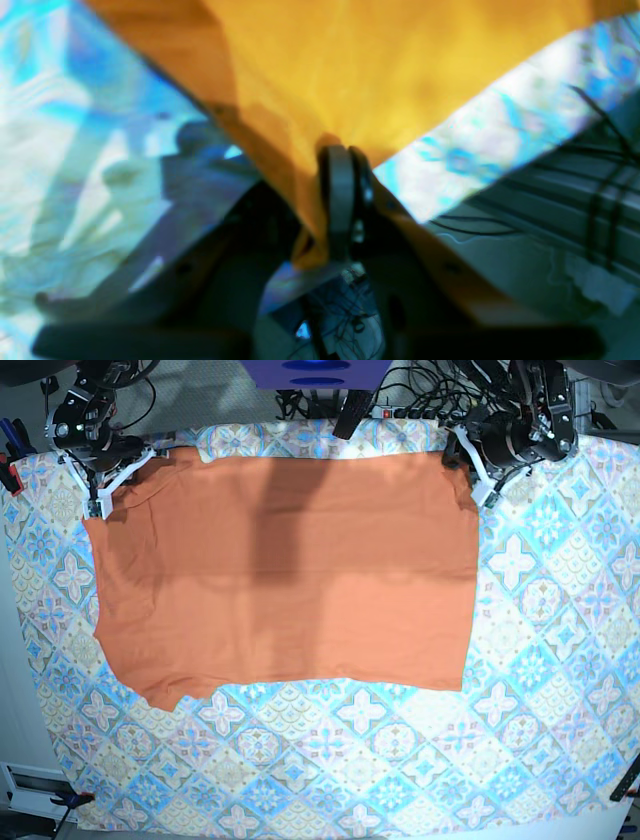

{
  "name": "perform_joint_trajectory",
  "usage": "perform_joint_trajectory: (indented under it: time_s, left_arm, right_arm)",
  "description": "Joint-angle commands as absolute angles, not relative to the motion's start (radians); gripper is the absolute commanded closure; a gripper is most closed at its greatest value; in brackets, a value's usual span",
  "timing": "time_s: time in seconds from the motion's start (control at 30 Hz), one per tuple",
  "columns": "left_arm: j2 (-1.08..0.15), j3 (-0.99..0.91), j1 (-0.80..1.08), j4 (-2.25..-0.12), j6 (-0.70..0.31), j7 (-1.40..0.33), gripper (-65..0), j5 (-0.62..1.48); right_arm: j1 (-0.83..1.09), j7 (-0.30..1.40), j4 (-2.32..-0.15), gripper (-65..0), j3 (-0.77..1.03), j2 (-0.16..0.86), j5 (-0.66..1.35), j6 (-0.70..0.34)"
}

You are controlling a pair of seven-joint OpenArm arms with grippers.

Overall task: Fold the T-shirt properly
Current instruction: 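Lift the shoulder edges and pull them toward the robot with both grippers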

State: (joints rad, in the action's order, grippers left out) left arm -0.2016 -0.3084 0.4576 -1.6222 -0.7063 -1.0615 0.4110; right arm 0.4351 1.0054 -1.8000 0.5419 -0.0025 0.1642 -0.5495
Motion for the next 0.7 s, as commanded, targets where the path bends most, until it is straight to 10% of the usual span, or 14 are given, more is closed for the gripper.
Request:
perform_joint_trajectory:
  time_s: [0.0, 0.67]
  left_arm:
    - [-0.216, -0.331, 0.443, -1.633, -0.698, -1.086, -7.7, 0.4]
    - [-0.213, -0.398, 0.209, -1.552, -0.698, -1.285, -7.7, 0.389]
  right_arm:
    - [0.437, 0.992, -1.819, 0.0, 0.55, 0.007, 0.173, -0.552]
    - [0.354, 0.978, -1.819, 0.0, 0.544, 0.002, 0.022, -0.553]
